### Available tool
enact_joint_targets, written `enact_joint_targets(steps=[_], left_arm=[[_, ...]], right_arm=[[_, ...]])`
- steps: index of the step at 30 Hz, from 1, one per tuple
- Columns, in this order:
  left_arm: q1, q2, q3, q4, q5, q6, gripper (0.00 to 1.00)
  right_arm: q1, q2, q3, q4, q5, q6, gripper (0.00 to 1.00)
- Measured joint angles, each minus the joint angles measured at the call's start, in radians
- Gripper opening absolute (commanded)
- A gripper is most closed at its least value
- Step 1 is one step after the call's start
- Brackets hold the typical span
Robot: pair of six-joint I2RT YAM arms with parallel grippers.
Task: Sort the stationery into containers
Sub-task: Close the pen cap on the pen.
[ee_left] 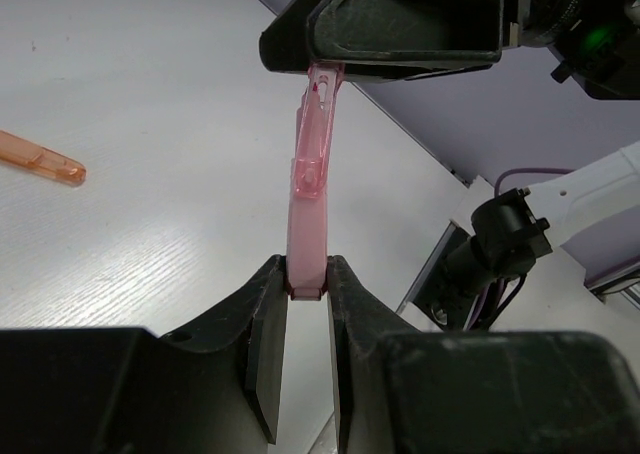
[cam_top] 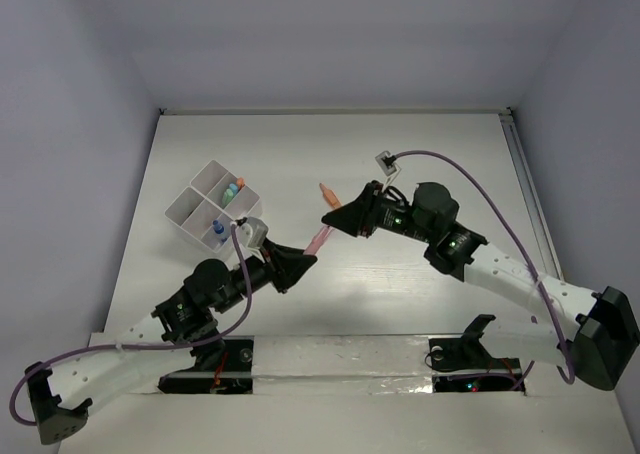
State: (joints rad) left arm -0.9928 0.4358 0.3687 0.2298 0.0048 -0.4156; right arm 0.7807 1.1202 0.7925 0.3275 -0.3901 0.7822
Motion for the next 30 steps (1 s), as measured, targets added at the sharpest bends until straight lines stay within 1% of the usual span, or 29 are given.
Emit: enact_joint_targets(steps=[11,17,21,26,30], left_arm=[[0.000,0.030,0.000,0.054,0.012,0.014,0.00],[0.000,0.068,0.001,0.107,-0.016,0.017,0.00],[-0.001,0.093,0.008,0.138,-0.026,0.021,0.00],[-0.001,0.123,0.038,0.139,-0.042,0.035,0.00],[-0.001,0.140,0.064,0.125,-0.056,0.046,0.00]], right_arm=[[0.006,0.042,0.007,0.006,-0.079,0.030,0.35],[0.006,0.038,0.007,0.021,-0.083,0.037,0.30],[0.006,0.039,0.004,0.045,-0.082,0.048,0.20],[0.006,0.043,0.002,0.084,-0.065,0.048,0.14],[0.006,0.045,0.002,0.107,-0.050,0.044,0.04]])
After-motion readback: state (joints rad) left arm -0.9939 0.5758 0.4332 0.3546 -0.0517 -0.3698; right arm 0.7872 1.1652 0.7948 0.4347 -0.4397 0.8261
